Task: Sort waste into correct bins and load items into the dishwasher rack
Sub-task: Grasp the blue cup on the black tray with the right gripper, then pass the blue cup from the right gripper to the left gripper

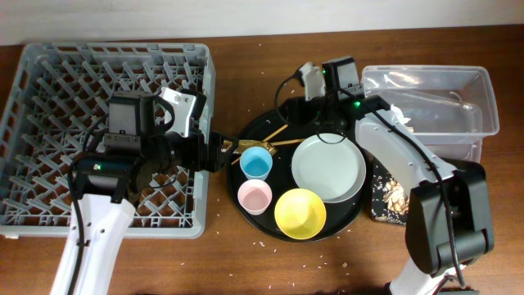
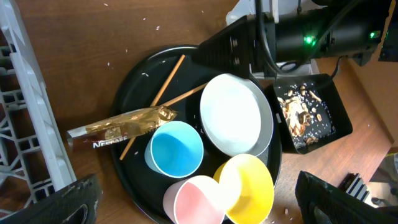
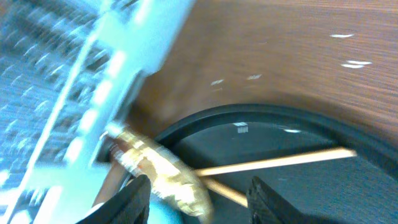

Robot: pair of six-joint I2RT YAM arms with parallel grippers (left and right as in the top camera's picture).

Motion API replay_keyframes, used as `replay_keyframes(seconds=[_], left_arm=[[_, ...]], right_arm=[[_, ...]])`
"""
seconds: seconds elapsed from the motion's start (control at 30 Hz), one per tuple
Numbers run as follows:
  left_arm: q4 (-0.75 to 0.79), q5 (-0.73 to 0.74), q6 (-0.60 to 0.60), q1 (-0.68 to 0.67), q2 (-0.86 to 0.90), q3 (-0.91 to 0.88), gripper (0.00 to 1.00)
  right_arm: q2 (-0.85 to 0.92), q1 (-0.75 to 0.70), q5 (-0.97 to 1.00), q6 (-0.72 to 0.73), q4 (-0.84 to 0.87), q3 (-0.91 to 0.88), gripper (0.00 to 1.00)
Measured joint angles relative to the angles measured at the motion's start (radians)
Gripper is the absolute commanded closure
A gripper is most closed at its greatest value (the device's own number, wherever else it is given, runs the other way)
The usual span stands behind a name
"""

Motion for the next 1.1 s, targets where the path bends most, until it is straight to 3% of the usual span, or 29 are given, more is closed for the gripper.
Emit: replay_keyframes(seconds=[0.1, 0.27, 0.4, 0.5, 0.57, 0.73, 0.77, 0.8, 0.83, 1.0, 1.1], left_arm=[[0.004, 0.0, 0.0, 0.0, 0.0, 0.0, 0.01], [-0.013, -0.18, -0.073, 0.0, 0.0, 0.0, 0.01], [-0.017, -0.252, -0.11, 0.0, 0.0, 0.0, 0.01], [-0.01, -0.251, -0.162, 0.008, 0.0, 0.0, 0.01], [0.042, -0.165, -0.193, 0.064, 0.0, 0.0, 0.01], [0.112, 0.294, -0.23, 0.365, -0.001, 0.001, 0.01], [0.112, 0.378, -0.233, 0.394, -0.001, 0.001, 0.01], [0.112, 0.452, -0.233, 0.417, -0.001, 0.001, 0.01], [0.112, 0.517, -0.233, 0.435, -0.001, 0.001, 0.01], [0.112, 0.653, -0.233, 0.448, -0.001, 0.001, 0.01], [0.112, 0.682, -0.233, 0.448, -0.001, 0.001, 0.01]], right_arm=[[0.0, 0.055, -0.077, -0.151, -0.047, 0.001, 0.44], [0.0, 0.098, -0.045, -0.168, -0.206, 0.053, 0.44], [-0.003, 0.106, 0.046, -0.035, -0.359, 0.135, 0.45], [0.0, 0.128, 0.121, 0.061, -0.377, 0.117, 0.45], [0.017, 0.148, 0.148, 0.099, -0.369, 0.089, 0.46], [0.066, 0.19, 0.193, 0.129, -0.357, 0.065, 0.56], [0.066, 0.193, 0.207, 0.13, -0.354, 0.063, 0.79], [0.066, 0.195, 0.217, 0.13, -0.35, 0.053, 0.92], [0.066, 0.195, 0.222, 0.135, -0.348, 0.041, 0.96], [0.06, 0.183, 0.197, 0.129, -0.383, 0.025, 0.96], [-0.07, 0.103, 0.123, 0.105, -0.449, 0.067, 0.96]])
